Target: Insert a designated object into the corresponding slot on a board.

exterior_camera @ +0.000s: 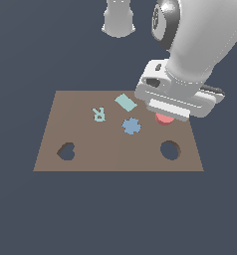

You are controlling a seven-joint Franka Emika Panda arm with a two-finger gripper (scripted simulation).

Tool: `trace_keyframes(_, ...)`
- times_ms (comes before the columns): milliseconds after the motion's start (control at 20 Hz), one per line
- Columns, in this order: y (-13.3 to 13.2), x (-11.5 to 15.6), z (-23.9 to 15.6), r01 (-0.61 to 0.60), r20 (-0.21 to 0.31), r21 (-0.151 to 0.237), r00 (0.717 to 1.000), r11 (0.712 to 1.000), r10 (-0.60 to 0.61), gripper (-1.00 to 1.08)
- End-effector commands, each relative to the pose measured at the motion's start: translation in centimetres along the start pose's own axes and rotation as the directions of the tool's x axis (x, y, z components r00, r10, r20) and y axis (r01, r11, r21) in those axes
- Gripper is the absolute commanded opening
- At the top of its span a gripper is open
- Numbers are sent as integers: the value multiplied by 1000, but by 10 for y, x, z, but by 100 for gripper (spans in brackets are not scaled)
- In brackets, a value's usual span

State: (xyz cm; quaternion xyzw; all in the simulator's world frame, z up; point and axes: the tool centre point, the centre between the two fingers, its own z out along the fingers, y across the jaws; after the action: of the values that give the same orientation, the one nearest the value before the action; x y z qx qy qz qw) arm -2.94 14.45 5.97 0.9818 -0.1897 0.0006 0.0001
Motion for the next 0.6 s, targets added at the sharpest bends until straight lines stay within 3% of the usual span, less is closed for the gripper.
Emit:
trace_keyframes(0, -6, -2, 5, -19, 0, 0, 1000, 1000, 19, 100)
trace_keyframes(550, -11, -3, 15, -32, 1, 0, 999, 999, 32, 100)
